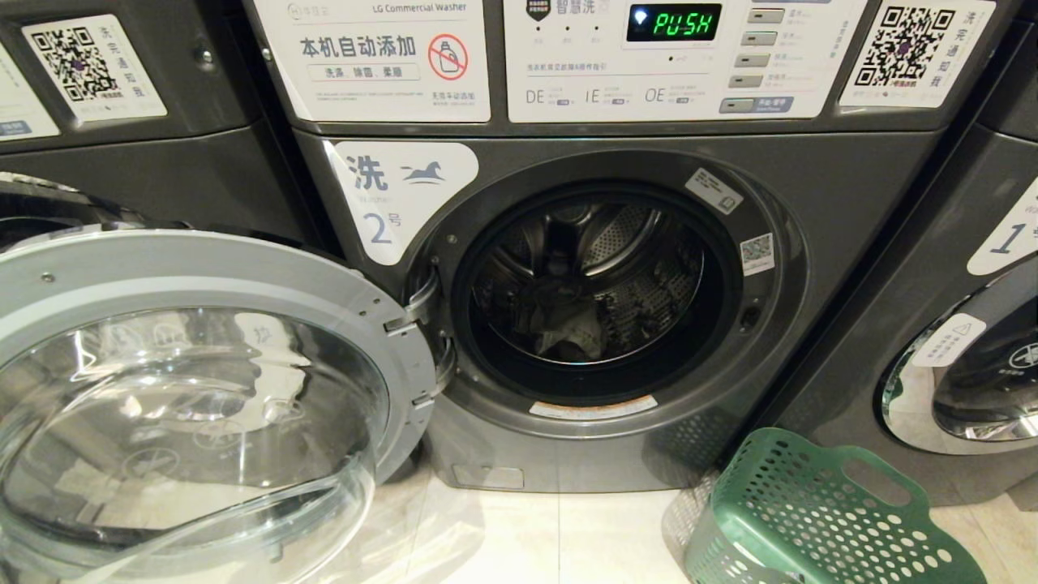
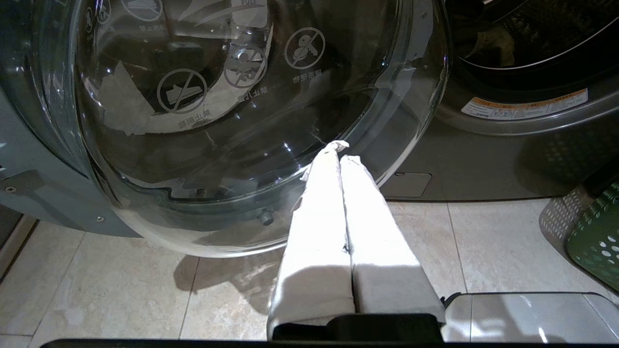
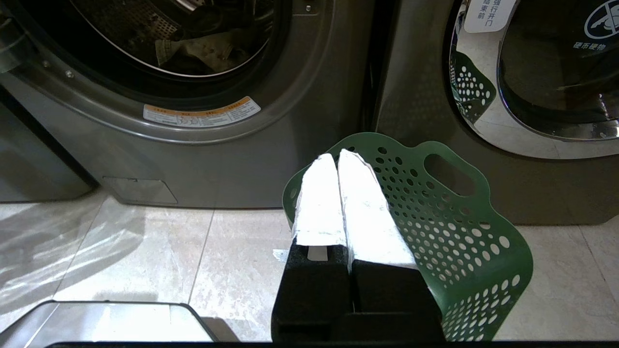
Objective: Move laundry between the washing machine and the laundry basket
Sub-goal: Pick a cloth and place it into the basket
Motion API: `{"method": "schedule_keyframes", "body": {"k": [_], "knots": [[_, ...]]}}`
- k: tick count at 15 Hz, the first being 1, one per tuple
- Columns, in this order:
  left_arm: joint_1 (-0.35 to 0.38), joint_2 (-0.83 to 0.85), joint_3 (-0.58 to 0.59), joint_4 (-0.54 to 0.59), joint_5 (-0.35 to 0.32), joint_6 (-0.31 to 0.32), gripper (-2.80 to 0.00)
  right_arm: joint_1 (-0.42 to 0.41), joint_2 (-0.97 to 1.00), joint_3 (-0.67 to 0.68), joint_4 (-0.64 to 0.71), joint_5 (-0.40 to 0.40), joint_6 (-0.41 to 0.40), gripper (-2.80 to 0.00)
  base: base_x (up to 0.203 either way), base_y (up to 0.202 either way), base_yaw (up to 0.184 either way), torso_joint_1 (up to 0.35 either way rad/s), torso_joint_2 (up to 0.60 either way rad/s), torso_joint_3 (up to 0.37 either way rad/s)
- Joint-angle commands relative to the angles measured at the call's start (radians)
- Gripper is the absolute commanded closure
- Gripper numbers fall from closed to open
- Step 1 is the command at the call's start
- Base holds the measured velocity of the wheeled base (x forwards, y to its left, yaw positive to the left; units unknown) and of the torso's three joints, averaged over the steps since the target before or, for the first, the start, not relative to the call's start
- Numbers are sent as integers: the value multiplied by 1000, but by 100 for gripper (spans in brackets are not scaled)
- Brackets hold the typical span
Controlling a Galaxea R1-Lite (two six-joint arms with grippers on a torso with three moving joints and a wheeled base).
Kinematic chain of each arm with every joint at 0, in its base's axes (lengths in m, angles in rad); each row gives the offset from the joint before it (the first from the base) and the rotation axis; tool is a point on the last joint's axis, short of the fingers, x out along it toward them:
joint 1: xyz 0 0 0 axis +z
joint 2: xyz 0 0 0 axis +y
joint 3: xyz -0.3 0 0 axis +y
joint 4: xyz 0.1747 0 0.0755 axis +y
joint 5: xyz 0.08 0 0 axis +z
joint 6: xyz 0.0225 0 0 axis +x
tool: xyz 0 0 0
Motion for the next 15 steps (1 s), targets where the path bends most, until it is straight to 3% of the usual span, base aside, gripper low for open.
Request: {"method": "schedule_keyframes", "body": {"k": [1, 15], "knots": [[0, -1, 2, 0, 0, -2, 0, 0, 1, 0, 0, 0, 0, 0, 0, 0, 0, 0, 0, 0], [0, -2, 2, 0, -2, 5, 0, 0, 1, 0, 0, 0, 2, 0, 0, 0, 0, 0, 0, -8]]}}
